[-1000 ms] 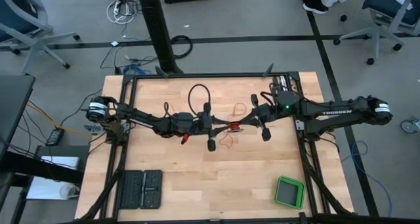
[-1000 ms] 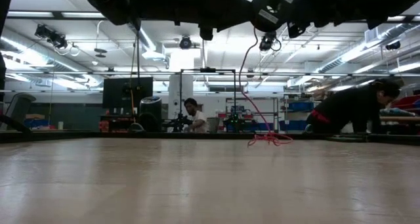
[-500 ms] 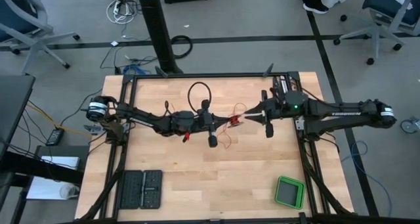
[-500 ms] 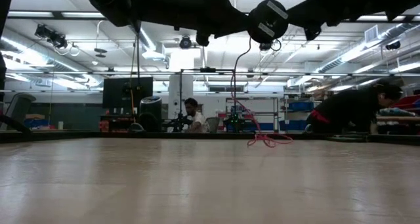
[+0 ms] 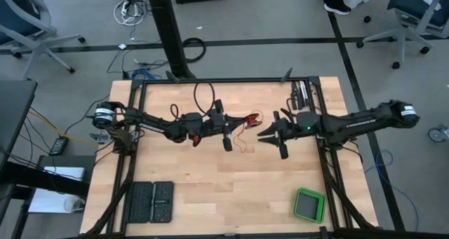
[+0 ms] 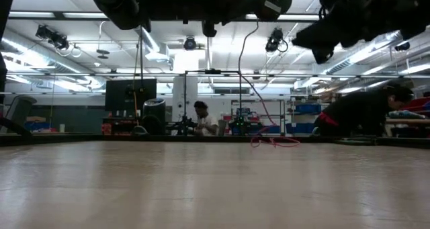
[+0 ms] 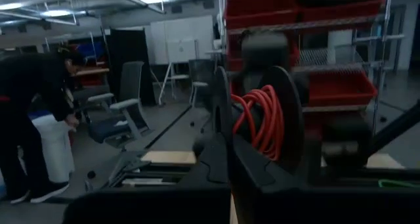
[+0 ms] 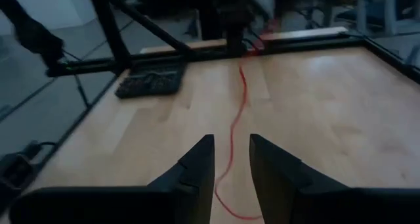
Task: Coil cords
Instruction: Coil the red wire cable onto the black spool
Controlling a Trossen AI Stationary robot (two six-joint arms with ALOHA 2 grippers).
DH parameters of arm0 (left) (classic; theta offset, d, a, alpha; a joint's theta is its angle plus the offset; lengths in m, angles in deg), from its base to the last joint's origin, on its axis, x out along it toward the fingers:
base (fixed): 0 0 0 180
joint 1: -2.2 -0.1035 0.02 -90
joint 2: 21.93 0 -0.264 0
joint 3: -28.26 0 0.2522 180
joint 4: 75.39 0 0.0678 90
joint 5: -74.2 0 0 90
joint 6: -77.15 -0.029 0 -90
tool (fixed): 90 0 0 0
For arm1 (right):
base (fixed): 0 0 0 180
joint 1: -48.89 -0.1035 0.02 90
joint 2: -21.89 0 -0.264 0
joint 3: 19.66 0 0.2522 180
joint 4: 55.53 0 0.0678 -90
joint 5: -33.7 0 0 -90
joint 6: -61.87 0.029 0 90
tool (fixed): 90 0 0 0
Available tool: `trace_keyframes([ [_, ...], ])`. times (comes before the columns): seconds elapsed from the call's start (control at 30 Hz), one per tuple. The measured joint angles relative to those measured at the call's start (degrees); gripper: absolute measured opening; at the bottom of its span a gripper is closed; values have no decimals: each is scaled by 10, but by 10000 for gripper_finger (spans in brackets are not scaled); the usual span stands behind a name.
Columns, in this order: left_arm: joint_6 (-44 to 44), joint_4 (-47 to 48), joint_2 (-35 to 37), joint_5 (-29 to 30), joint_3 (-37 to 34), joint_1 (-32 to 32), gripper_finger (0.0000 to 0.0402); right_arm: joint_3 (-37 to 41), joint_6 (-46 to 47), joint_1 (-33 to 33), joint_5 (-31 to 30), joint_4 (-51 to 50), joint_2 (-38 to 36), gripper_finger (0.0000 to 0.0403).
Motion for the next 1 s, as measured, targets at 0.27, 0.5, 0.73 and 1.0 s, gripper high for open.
trace_keyframes([
  [0.27,-24,-17,0,9,21,0,0,13,32,-11,-33,115,120,90],
  [0.5,-44,10,0,10,56,0,0,-14,30,-11,-23,160,212,90],
  [0.73,-45,38,0,10,74,0,0,-47,8,-11,-23,170,266,88],
  [1.0,-45,57,0,10,74,1,0,-48,-17,-11,-44,154,273,9],
])
